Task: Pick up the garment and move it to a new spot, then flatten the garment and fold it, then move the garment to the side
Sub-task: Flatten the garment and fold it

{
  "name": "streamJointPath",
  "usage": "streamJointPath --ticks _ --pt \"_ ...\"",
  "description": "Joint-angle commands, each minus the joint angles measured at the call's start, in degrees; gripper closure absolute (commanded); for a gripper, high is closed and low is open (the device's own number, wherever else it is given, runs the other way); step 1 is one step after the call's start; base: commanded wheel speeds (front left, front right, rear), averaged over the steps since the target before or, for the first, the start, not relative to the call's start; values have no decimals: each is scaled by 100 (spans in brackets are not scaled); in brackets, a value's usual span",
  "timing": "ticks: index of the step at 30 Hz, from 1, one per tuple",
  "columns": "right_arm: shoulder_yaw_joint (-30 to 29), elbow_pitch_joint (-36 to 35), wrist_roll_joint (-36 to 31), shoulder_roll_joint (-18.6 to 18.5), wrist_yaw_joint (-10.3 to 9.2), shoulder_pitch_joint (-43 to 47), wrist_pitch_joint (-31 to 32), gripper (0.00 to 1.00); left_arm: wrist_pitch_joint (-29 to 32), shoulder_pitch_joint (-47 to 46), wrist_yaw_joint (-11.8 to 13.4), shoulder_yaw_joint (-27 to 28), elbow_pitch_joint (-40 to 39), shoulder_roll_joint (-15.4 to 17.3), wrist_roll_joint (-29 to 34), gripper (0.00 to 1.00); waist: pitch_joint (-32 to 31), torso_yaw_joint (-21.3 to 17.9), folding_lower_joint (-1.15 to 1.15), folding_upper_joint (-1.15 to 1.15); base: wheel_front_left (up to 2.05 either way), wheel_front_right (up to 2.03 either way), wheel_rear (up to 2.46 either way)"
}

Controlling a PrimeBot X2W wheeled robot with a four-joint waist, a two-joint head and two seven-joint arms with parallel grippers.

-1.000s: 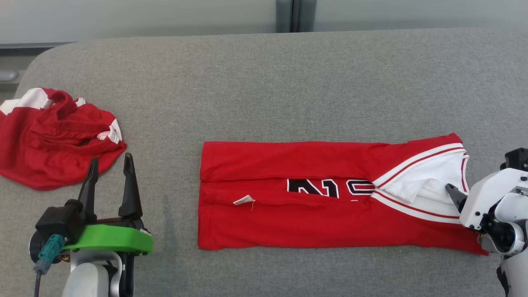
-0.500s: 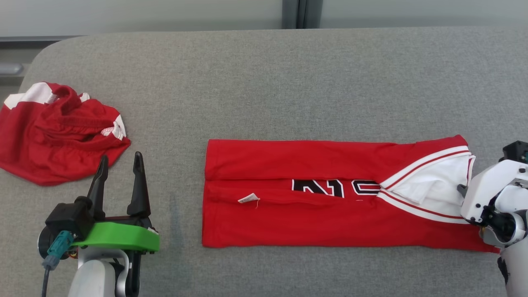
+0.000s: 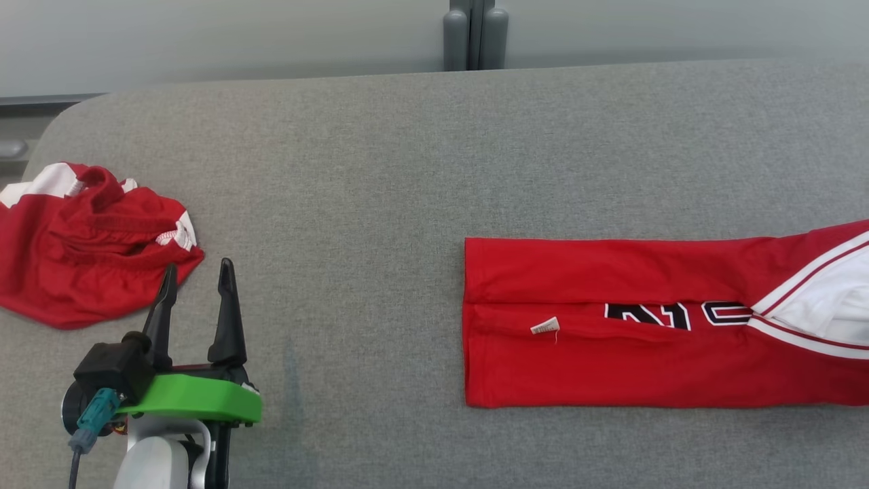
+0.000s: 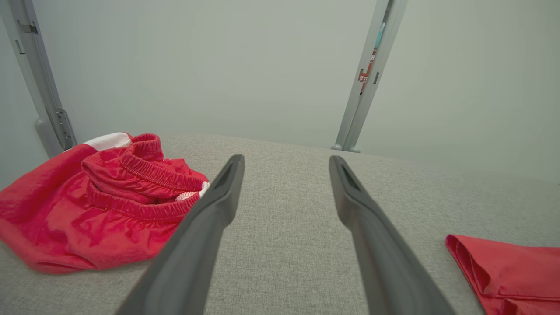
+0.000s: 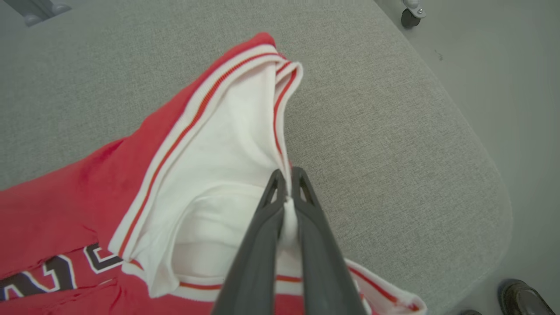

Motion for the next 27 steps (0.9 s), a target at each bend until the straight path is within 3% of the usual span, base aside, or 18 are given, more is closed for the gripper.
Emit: streamJointPath --ticks 1,6,15,27 --pt "28 -165 -21 25 -10 83 66 100 -15 124 -21 -18 12 35 -9 0 -59 -34 0 -1 0 0 0" --pt "537 -800 113 198 -9 242 325 100 -15 156 -21 -72 36 37 -34 0 -149 -40 0 -1 0 0 0" --pt "2349 -1767 549 553 -9 344 648 100 -15 79 -21 -96 2 35 -60 0 -93 82 0 -1 0 0 0" --pt "4290 -1032 1079 859 -9 -452 314 100 -15 -144 -21 -204 59 4 -77 0 36 294 0 -1 0 0 0"
